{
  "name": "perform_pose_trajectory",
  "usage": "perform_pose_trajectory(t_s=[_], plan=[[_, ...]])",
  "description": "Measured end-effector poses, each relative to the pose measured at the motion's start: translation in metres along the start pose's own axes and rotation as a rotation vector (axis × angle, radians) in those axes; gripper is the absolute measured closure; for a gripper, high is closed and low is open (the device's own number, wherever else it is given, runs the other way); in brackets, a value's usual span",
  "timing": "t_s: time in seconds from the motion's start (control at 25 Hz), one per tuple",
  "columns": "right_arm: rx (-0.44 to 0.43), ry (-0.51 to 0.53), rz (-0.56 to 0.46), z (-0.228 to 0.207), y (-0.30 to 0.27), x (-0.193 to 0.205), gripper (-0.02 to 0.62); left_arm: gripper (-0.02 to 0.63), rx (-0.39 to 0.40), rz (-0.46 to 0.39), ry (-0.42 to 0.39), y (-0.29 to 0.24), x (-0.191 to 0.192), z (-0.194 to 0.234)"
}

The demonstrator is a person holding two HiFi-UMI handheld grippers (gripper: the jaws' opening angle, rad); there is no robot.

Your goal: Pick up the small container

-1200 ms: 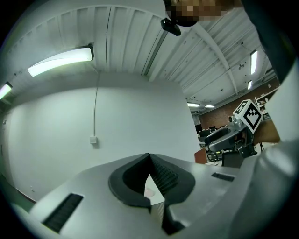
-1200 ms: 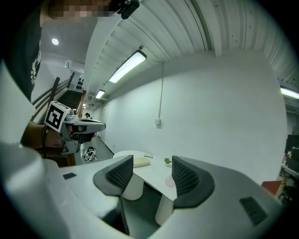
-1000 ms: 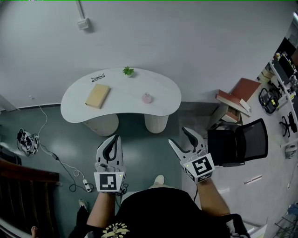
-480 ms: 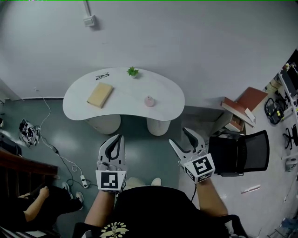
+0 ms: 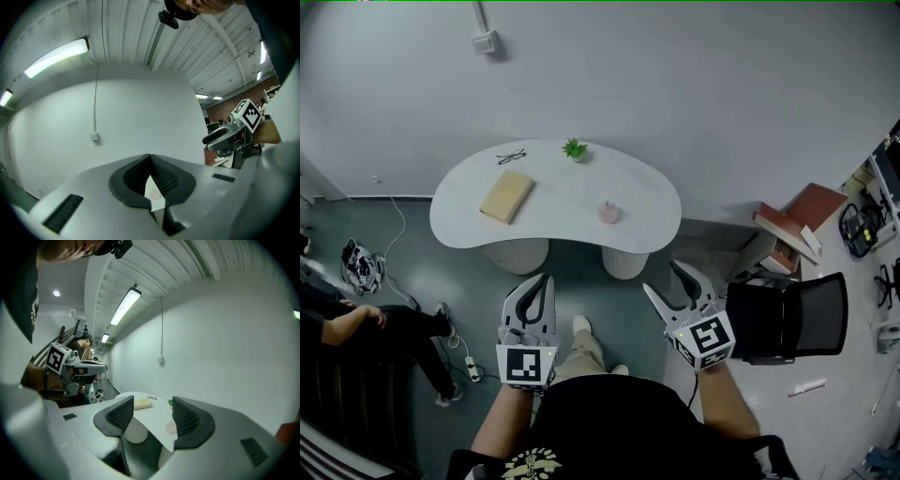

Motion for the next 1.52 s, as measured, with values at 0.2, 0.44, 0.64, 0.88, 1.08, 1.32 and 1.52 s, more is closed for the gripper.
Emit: perform_pose_trajectory(t_s=[0.2,0.44,0.64,0.88,1.08,1.32,1.52], plan=[[0.012,0.010,0.011,-0.007,-0.031,-0.002,0.345,0.601,0.023,-0.011,0.011,-0.028,0.011,0.023],[0.029,0.023,0.019,-0.015,-0.083,-0.015,0.347,0.601,0.040,0.006,0.021,-0.065,0.019,0.065],[0.044,0.026,0.007,-0.022,-0.127,-0.021,0.347,0.601,0.043,-0.019,0.018,-0.096,0.027,0.102],[0.033,0.026,0.017,-0.021,-0.181,-0.030,0.347,0.601,0.054,0.037,0.024,-0.126,0.039,0.148],[0.071,0.036,0.001,-0.021,-0.216,-0.041,0.347,0.601,0.066,0.014,0.040,-0.149,0.045,0.185],[0.119,0.048,0.012,-0.025,-0.250,-0.058,0.347,0.601,0.122,0.004,0.038,-0.177,0.047,0.220],[0.159,0.061,0.024,-0.021,-0.264,-0.067,0.347,0.601,0.176,-0.032,0.026,-0.191,0.047,0.241]])
Point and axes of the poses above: the fingertips, and each gripper's own axes: y backward along the fingers, z to its left, x out of its underside, the point moved 9 cm from there along y, backward along the fingers, and after that the axes turned 10 degrees about x, right-handed, at the moved point
